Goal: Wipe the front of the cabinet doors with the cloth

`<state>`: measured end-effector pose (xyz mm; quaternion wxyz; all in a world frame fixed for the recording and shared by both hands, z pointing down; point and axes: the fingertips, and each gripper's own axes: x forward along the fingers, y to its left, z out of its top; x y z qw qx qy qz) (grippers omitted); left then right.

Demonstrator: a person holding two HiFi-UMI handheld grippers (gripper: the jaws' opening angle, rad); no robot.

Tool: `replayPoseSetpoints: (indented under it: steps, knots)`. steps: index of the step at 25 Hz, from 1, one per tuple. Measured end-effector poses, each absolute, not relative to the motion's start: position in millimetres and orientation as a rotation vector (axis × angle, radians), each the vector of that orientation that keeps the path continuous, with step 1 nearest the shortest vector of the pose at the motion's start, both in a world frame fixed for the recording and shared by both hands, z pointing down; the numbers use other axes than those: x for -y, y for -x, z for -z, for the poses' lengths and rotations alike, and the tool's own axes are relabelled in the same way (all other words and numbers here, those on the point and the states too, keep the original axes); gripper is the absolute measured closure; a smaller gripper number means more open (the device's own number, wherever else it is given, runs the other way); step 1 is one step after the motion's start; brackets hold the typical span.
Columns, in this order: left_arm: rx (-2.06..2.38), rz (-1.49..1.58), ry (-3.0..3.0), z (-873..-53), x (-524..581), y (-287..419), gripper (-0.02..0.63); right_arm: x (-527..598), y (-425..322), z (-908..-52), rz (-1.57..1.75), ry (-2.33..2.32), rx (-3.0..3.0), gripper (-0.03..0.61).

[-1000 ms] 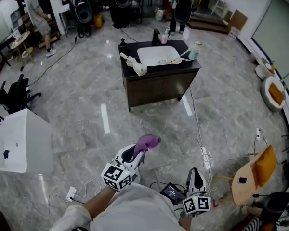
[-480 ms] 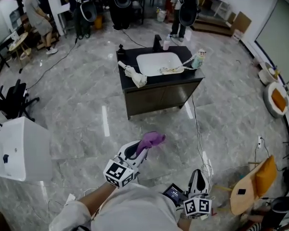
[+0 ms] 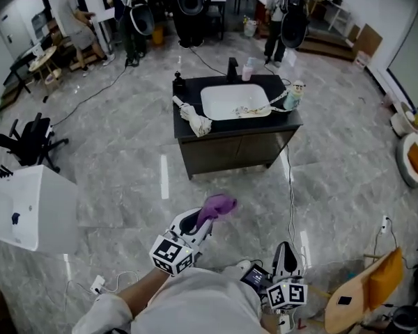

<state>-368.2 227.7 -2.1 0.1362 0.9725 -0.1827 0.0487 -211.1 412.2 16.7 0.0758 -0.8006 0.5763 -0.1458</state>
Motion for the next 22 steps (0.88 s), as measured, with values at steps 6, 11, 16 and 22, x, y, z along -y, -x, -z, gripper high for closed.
replayPoseSetpoints:
  steps: [6,11,16,22]
  knots:
    - [0.696,-0.010,-2.792,17.5,-248.4,292.9,0.525,-422.1,121.3,-7.7,0.400,2.338,-1.895,0.552]
    - [0.785,0.017,-2.807,24.5,-265.1,246.1,0.525,-436.9,62.5,-12.9,0.396,2.333,-1.981,0.552]
    - [0.841,-0.008,-2.771,17.3,-242.8,221.5,0.525,-420.6,27.8,-23.4,0.454,2.309,-1.954,0.552]
    - [0.825,-0.035,-2.735,-0.9,-178.2,182.3,0.525,-349.1,-1.1,-24.6,0.463,2.298,-1.949,0.552]
